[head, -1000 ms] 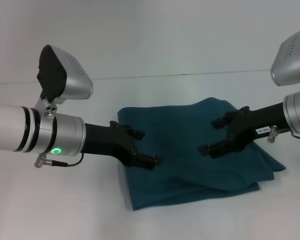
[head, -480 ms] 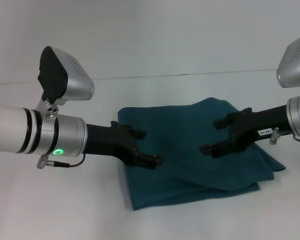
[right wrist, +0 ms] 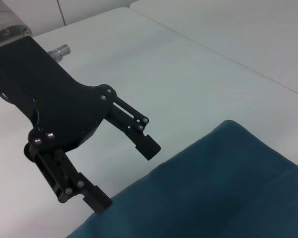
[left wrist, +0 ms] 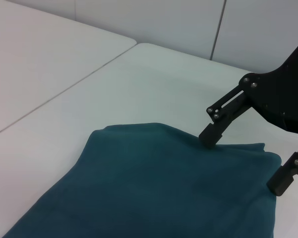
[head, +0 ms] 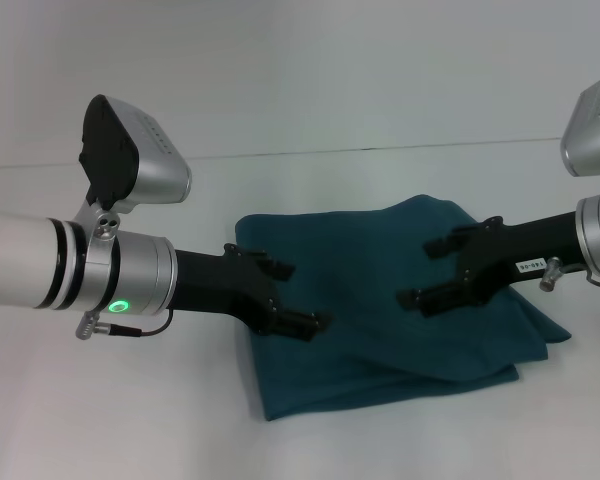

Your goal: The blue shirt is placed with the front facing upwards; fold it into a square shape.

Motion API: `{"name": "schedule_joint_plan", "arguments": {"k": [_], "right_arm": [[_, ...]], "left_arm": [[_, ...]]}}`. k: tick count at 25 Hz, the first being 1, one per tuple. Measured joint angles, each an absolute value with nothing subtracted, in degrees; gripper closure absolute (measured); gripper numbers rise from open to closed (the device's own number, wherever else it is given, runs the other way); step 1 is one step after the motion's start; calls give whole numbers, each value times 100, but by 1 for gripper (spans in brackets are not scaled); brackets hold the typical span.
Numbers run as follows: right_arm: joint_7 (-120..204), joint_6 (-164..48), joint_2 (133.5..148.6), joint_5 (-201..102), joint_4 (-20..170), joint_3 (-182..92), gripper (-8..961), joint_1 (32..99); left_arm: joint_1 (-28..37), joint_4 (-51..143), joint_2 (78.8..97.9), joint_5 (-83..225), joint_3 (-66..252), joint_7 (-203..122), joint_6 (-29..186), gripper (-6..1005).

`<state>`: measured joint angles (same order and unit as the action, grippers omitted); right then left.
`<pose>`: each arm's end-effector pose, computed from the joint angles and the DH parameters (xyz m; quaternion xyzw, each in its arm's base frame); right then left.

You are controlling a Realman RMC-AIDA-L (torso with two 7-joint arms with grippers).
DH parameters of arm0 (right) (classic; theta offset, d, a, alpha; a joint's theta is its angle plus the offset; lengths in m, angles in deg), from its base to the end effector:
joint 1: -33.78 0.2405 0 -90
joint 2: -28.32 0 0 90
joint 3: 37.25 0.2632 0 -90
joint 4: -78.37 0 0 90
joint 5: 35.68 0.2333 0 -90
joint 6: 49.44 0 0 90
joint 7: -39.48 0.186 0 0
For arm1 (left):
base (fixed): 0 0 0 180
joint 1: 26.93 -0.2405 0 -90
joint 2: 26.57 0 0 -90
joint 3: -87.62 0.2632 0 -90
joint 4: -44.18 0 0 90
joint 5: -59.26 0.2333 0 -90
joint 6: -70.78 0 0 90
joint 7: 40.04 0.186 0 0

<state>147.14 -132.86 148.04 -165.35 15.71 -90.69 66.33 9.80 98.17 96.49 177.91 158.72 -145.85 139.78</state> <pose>0.2301 0.4113 -0.0101 -0.9555 0.2352 0.0504 0.1705 -0.1658 0.4139 -0.1043 -0.9724 -0.1784 -0.0864 0.1230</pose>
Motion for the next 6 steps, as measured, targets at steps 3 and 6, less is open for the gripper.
{"name": "schedule_joint_plan", "arguments": {"k": [3, 6], "right_arm": [[14714, -13284, 14802, -16533, 1571, -9069, -3, 6629], [14714, -13284, 14802, -16531, 1573, -9071, -3, 6629]], "left_arm": [[981, 9819, 9648, 17792, 15872, -14586, 13977, 123], [981, 9828, 9648, 17792, 15872, -14586, 13976, 123]]}}
